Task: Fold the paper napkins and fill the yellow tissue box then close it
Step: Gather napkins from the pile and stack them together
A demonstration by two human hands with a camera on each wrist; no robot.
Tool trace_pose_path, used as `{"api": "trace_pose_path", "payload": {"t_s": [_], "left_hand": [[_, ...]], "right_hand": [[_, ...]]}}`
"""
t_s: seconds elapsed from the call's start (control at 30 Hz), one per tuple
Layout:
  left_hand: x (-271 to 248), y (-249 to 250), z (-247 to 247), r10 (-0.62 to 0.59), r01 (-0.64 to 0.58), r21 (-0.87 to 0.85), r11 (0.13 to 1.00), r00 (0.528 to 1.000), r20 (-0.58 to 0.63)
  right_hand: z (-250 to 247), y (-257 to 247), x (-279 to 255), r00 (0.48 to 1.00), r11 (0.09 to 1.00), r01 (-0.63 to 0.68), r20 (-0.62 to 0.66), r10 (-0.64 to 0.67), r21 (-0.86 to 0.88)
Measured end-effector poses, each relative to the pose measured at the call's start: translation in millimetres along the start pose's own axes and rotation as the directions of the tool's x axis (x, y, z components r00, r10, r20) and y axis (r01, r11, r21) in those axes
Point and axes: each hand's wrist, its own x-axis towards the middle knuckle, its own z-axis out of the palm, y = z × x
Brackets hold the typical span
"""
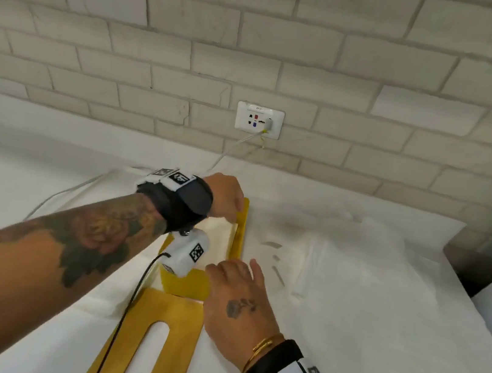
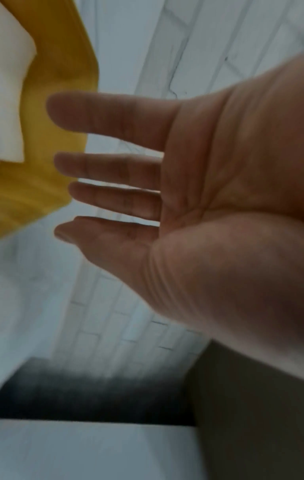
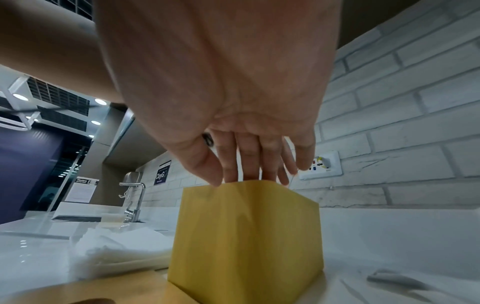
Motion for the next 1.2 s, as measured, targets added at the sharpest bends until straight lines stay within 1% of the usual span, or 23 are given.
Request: {"api": "trace_pose_path", "payload": {"t_s": [0.07,0.13,0.2,0.27,0.33,0.4,0.43,0.5,0.57,0.67,0.7,0.73,0.8,0.87,1.0,1.03,1.1,1.17,1.2], "left_hand": [[28.0,1.5,20.2,-0.041,0.020,0.180,0.983,0.993,0.111],[50.1,-3.3,36.8,-0.105,0.034,0.321,0.947,0.973,0.204],[67.3,-11.4,46.6,-0.160,0.056,0.358,0.932,0.951,0.266],[74.3,-14.7,48.4,-0.194,0.056,0.402,0.914,0.931,0.310],[76.4,-14.5,49.5,-0.246,0.058,0.458,0.887,0.899,0.363],[76.0,-12.7,52.5,-0.289,0.072,0.472,0.879,0.867,0.406],[74.1,-10.9,52.6,-0.295,0.071,0.473,0.878,0.859,0.418],[69.6,-6.0,51.4,-0.285,0.061,0.475,0.878,0.864,0.416],[59.8,-1.1,46.8,-0.254,0.039,0.472,0.881,0.880,0.402],[46.3,3.2,39.3,-0.171,0.002,0.460,0.888,0.929,0.327],[43.0,4.8,37.4,-0.153,-0.015,0.463,0.886,0.934,0.323],[40.7,5.7,37.7,-0.157,-0.020,0.462,0.887,0.926,0.343],[36.0,5.3,39.8,-0.184,-0.033,0.464,0.885,0.891,0.415],[35.9,3.6,41.1,-0.212,-0.033,0.474,0.880,0.866,0.453],[37.8,3.0,44.7,-0.207,-0.048,0.472,0.880,0.857,0.472],[38.2,2.7,44.2,-0.186,-0.049,0.445,0.894,0.864,0.469],[38.9,1.4,36.5,-0.142,-0.016,0.348,0.937,0.895,0.422],[33.5,3.3,18.5,-0.110,0.022,0.263,0.965,0.939,0.327],[27.9,5.3,7.5,-0.081,0.021,0.231,0.973,0.964,0.254]], "right_hand": [[5.3,5.5,-7.8,0.999,0.999,0.023,0.027,-0.024,0.046],[1.6,8.0,-12.2,0.996,0.997,0.048,0.078,-0.052,0.060],[-4.8,7.6,-14.6,0.985,0.992,0.037,0.163,-0.056,0.120],[-8.5,7.7,-16.7,0.982,0.982,0.023,0.178,-0.057,0.188],[-5.9,8.8,-17.4,0.983,0.975,0.003,0.180,-0.044,0.221],[-2.7,10.1,-17.4,0.979,0.971,-0.003,0.196,-0.046,0.241],[-0.7,10.6,-17.4,0.977,0.968,-0.004,0.207,-0.050,0.251],[-0.5,11.3,-18.1,0.977,0.961,-0.015,0.210,-0.045,0.276],[-2.1,11.8,-19.7,0.981,0.952,-0.015,0.189,-0.045,0.305],[-5.5,13.0,-22.2,0.982,0.943,-0.024,0.183,-0.040,0.331],[-6.7,13.0,-23.0,0.984,0.941,-0.022,0.176,-0.040,0.338],[-8.3,12.5,-23.2,0.984,0.939,-0.020,0.171,-0.042,0.344],[-11.1,11.3,-23.7,0.983,0.934,-0.021,0.176,-0.044,0.356],[-13.0,9.8,-24.6,0.982,0.933,-0.029,0.185,-0.041,0.358],[-12.5,9.7,-24.5,0.980,0.935,-0.048,0.199,-0.024,0.350],[-12.9,9.6,-24.3,0.979,0.934,-0.051,0.203,-0.023,0.352],[-19.0,11.1,-25.4,0.976,0.928,-0.053,0.214,-0.030,0.370],[-32.1,17.6,-30.2,0.980,0.915,-0.075,0.198,-0.005,0.397],[-41.2,23.9,-34.5,0.983,0.904,-0.101,0.184,0.025,0.415]]}}
